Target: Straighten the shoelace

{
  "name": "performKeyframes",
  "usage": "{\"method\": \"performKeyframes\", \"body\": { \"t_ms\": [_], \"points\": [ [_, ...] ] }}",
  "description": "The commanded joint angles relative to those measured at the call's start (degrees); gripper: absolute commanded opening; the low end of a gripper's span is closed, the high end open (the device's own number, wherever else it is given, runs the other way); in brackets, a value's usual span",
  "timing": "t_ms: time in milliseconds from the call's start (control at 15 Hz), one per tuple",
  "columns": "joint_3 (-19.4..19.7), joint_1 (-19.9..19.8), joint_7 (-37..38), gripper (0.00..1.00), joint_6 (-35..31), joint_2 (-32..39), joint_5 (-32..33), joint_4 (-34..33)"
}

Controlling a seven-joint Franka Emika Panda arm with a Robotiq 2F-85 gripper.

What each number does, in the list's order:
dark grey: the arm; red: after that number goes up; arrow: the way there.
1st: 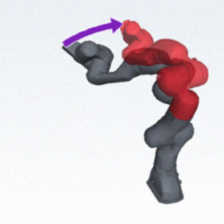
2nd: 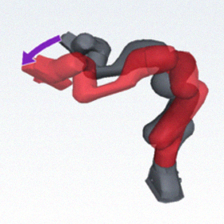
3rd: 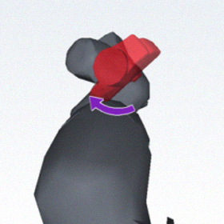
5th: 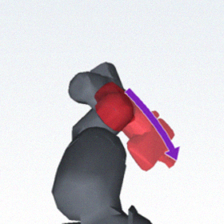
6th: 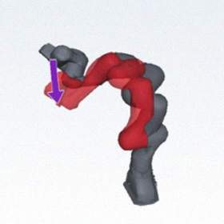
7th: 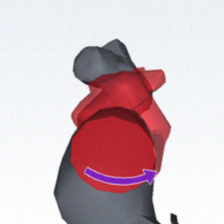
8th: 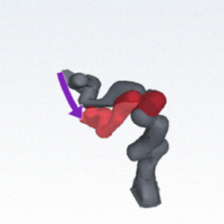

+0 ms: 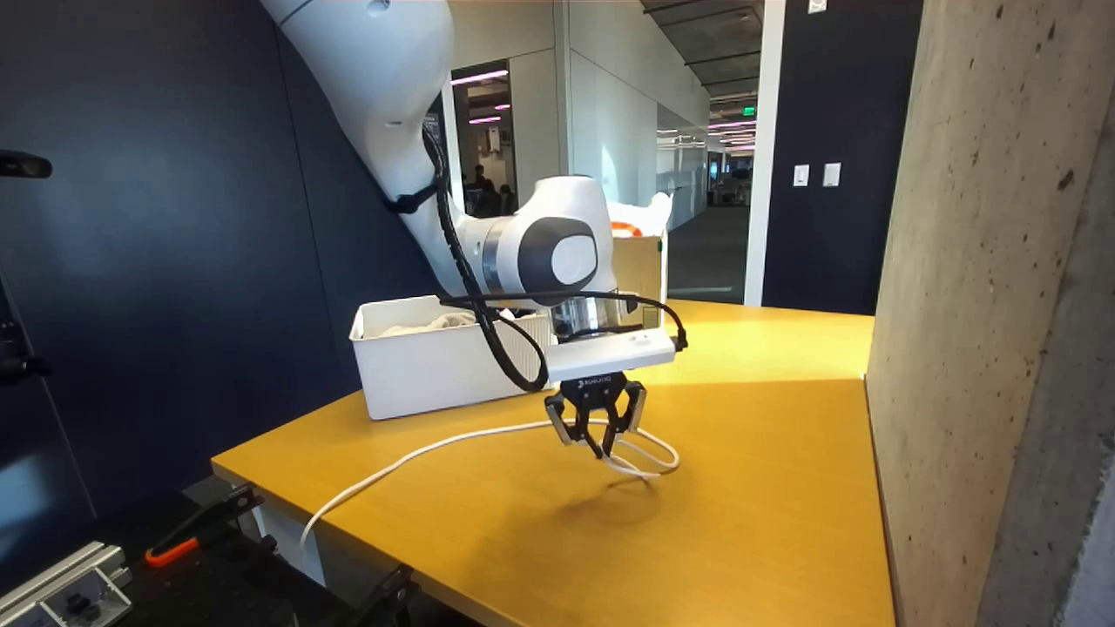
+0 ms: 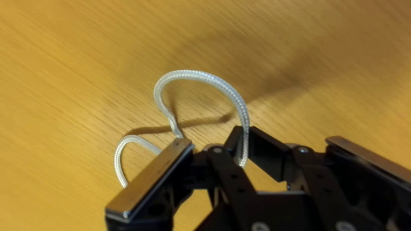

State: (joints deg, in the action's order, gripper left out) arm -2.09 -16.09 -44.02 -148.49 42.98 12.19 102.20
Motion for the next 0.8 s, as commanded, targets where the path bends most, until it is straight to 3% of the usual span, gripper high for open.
{"method": "performKeyframes", "body": {
  "t_ms": [0,333,733],
  "points": [
    [-5.3,-5.3,-6.6,0.03,0.8,-1.3,-6.6,1.1],
    [-10.2,-11.4,-15.7,0.03,5.6,-1.8,-17.9,0.7],
    [-9.9,-14.6,-19.3,0.03,6.3,-4.8,-28.9,2.4]
  ]
}}
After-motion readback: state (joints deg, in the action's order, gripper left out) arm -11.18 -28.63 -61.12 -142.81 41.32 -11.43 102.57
